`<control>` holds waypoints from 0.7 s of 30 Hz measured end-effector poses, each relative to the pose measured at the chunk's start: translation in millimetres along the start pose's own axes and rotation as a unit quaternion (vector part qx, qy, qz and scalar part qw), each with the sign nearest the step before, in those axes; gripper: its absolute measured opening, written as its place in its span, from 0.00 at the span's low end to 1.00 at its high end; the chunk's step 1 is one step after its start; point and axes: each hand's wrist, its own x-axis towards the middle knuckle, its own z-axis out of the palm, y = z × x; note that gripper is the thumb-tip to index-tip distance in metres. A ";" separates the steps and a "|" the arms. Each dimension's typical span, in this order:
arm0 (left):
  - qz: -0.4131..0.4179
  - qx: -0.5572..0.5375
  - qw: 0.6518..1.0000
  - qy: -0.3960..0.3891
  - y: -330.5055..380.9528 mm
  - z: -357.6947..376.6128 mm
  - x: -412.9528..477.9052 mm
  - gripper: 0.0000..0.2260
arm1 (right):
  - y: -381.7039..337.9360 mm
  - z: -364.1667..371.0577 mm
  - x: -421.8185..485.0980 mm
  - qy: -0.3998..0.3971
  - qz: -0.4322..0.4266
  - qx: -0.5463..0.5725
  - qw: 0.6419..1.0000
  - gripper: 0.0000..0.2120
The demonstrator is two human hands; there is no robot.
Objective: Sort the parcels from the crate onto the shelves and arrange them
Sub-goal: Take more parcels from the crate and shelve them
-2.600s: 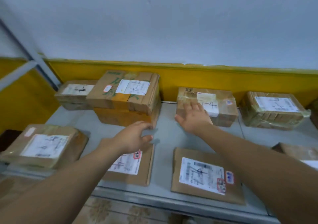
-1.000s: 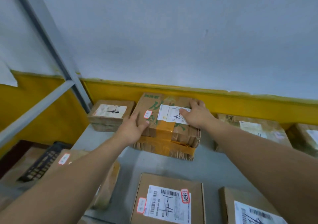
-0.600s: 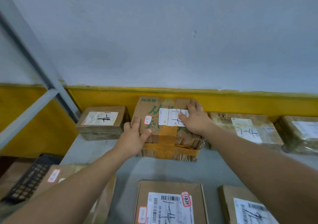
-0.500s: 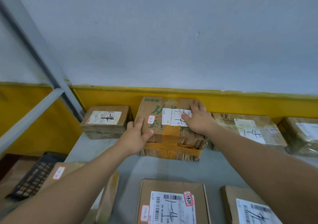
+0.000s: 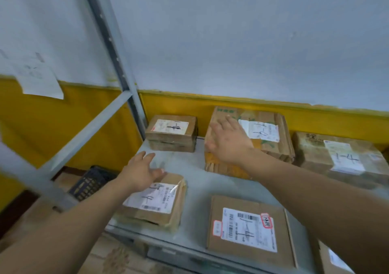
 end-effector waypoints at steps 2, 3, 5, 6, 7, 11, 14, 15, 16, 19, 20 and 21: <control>-0.003 0.004 1.000 -0.003 -32.0 1.4 -12.5 0.33 | -38.2 11.1 -12.0 -0.017 -0.022 0.008 1.000 0.32; 0.004 0.009 1.000 -0.007 -46.1 3.3 -19.3 0.33 | -55.7 19.4 -16.7 -0.032 -0.028 0.021 0.999 0.32; 0.012 0.005 1.000 -0.015 -70.2 9.4 -31.5 0.34 | -86.3 40.1 -22.6 -0.075 -0.014 0.062 0.995 0.33; 0.007 -0.005 1.000 -0.021 -78.6 12.3 -36.9 0.35 | -99.1 51.4 -24.1 -0.099 0.006 0.085 0.991 0.33; 0.000 -0.018 0.999 -0.026 -85.5 15.6 -41.7 0.35 | -110.4 62.4 -25.4 -0.120 0.029 0.107 0.987 0.34; 0.005 -0.070 0.997 -0.015 -99.3 26.4 -53.9 0.34 | -141.9 94.9 -32.7 -0.163 0.100 0.162 0.968 0.35; 0.010 -0.071 0.997 -0.025 -99.7 27.1 -58.0 0.35 | -149.7 105.3 -43.3 -0.155 0.134 0.163 0.965 0.35; 0.017 -0.068 0.997 -0.031 -98.7 27.5 -59.1 0.35 | -150.3 106.2 -47.1 -0.149 0.143 0.162 0.965 0.35; 0.025 -0.067 0.997 -0.036 -97.4 28.1 -59.9 0.35 | -150.5 106.4 -50.5 -0.146 0.150 0.162 0.964 0.35; 0.038 -0.072 0.996 -0.045 -94.6 28.8 -58.5 0.35 | -150.1 105.3 -56.4 -0.138 0.172 0.162 0.962 0.35; 0.039 -0.075 0.995 -0.050 -93.8 28.3 -57.8 0.35 | -150.1 104.9 -56.8 -0.135 0.178 0.161 0.961 0.35; 0.041 -0.078 0.995 -0.053 -93.2 27.6 -56.7 0.35 | -150.3 104.8 -56.5 -0.133 0.181 0.160 0.961 0.35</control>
